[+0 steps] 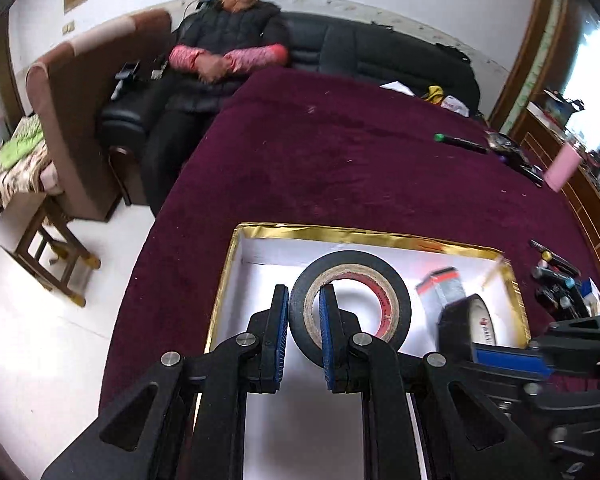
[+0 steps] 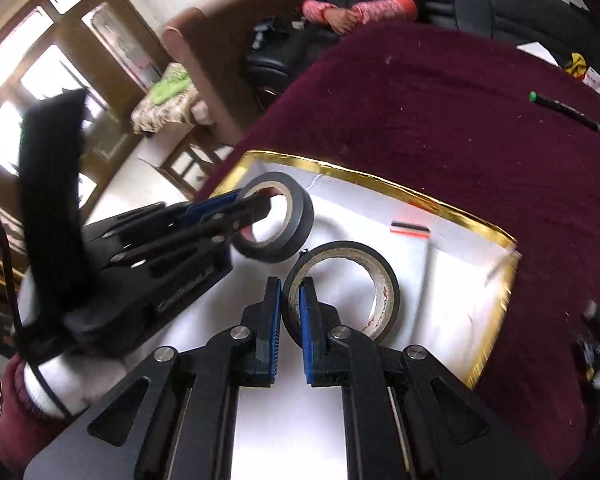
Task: Organize objects
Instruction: 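Carry both tape rolls into the white tray and open both tools, then grasp a black marker from the pile with the right tool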
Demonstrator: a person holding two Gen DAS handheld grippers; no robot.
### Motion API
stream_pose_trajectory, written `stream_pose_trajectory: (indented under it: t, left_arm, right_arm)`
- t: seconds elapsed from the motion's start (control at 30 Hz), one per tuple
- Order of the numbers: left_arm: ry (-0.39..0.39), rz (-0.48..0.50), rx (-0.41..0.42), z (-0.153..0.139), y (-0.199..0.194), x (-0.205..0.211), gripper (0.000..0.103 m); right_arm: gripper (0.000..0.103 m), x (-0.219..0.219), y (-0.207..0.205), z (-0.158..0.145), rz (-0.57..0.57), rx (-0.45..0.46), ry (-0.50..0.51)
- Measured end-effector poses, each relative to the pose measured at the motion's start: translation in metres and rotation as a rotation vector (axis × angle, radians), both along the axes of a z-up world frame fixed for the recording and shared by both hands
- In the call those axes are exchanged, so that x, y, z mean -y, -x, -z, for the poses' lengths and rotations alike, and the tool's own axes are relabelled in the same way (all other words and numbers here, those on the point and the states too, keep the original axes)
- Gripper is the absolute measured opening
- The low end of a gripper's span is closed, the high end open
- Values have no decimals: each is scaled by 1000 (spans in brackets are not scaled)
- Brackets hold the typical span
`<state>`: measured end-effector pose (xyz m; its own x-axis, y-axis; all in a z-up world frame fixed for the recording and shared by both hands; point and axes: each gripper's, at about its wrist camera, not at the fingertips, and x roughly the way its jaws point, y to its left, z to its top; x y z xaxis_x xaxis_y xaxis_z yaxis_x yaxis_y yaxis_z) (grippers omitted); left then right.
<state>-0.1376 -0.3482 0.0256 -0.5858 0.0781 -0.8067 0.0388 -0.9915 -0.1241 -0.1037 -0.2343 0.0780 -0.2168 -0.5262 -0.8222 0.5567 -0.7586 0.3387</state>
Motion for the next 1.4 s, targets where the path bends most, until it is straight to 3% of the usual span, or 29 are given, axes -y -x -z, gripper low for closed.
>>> stream_pose_trajectory:
  t: [0.13,0.3,0.5,0.53,0.63,0.73,0.8,0.9,1.07,1.17,1.3,1.4]
  left_arm:
    - [-61,-24,44,14,10,7,12]
    - [-152,-67,18,13,4,16,16]
    - [-219,-151,-63,-4,-21,29,22]
    - [-233,-164,-88,-10,-29,30,27]
    - [-277,-172,-180,-21,-61,16,47]
    - [-324,-102,-173,-16,-79,-13,47]
    - [-341,-58,-140,-8,-82,-33,47]
    - [-379,-24,-90,-1,-85,-50,47]
    - [-334,52,-74,-7,-97,-74,47]
    - [-290,58,-145,-31,-113,-79,47]
    - [-353,59,-211,-62,-131,-90,47]
    - [-420,71,-235,-70,-148,-107,47]
  right_arm:
    - [10,9,15,12,25,11,-32]
    - [15,4,27,16,57,31,-18]
    - [20,-18,24,-1,98,-20,27]
    - [20,-26,21,-7,107,-34,45]
    - [20,-59,1,-30,134,-92,110]
    - [23,-101,-23,-46,164,-138,148]
    - [31,-138,-35,-50,213,-142,184]
    - [32,-187,-49,-50,287,-141,213]
    - [32,-265,-71,-45,382,-148,210]
    - [32,-301,-64,-42,413,-116,178]
    - [33,-319,-29,-24,401,-2,252]
    - [33,-315,3,0,333,163,369]
